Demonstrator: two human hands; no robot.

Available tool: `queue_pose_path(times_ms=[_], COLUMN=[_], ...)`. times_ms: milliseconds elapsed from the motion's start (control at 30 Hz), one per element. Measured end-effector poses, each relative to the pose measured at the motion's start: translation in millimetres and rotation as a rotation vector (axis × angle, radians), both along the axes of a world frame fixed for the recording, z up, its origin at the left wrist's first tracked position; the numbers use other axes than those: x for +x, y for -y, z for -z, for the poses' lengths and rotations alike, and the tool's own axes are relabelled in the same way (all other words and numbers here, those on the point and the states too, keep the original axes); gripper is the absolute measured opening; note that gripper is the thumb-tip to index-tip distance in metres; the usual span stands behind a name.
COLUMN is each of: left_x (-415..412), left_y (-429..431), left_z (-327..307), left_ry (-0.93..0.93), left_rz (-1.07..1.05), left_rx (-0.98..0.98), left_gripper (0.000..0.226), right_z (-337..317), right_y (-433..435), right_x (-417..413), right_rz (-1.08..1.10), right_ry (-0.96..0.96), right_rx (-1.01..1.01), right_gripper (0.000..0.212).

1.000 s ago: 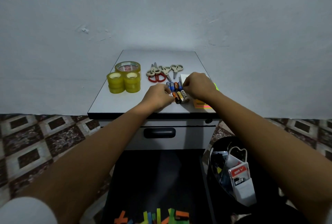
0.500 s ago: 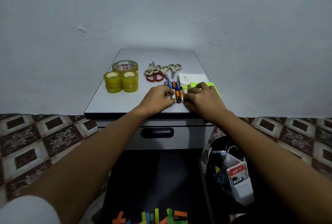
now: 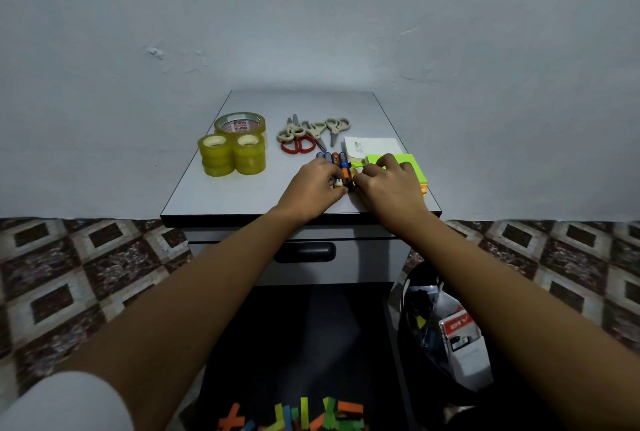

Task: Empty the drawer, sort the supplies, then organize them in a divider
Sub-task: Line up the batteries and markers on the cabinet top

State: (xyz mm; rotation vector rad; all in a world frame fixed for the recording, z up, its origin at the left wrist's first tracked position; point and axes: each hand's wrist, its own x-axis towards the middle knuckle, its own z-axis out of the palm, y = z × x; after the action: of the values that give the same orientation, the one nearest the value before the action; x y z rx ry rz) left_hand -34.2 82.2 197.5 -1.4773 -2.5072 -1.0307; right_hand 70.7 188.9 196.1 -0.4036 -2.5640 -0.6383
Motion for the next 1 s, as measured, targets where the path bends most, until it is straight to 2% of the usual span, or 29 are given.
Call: queue_pose_path(times_ms=[267, 533, 633, 767, 867, 1000], left_x=[-1, 7, 12, 22, 31, 47], left_y=[1, 15, 28, 58, 86, 124], left_z=[0, -4, -1, 13, 32, 71], left_ry=[-0.01, 0.066, 0.091, -0.009, -0.049, -0.098], left_rz=[0.014, -0.008, -0.013, 0.036, 0.042, 0.042], left_rx=[0.015, 0.054, 0.098, 0.192, 0.195, 0.12], left_gripper=[0.032, 0.04, 0.04, 0.032, 0.028, 0.034], right_z=[1, 2, 3, 8, 21, 56], right_y=[-2, -1, 6, 24, 41, 67], right_x=[1, 8, 16, 30, 42, 59], right_rz=[-0.013, -0.109, -0.226, -0.296, -0.345, -0.399], right_ry=[-0.021, -0.128, -0.215, -0.283, -0.281, -0.202], right_rx=[0.012, -0.027, -0.102, -0.166, -0.24, -0.381], right_gripper=[0.032, 0.026, 0.017, 0.029, 0.03, 0.031])
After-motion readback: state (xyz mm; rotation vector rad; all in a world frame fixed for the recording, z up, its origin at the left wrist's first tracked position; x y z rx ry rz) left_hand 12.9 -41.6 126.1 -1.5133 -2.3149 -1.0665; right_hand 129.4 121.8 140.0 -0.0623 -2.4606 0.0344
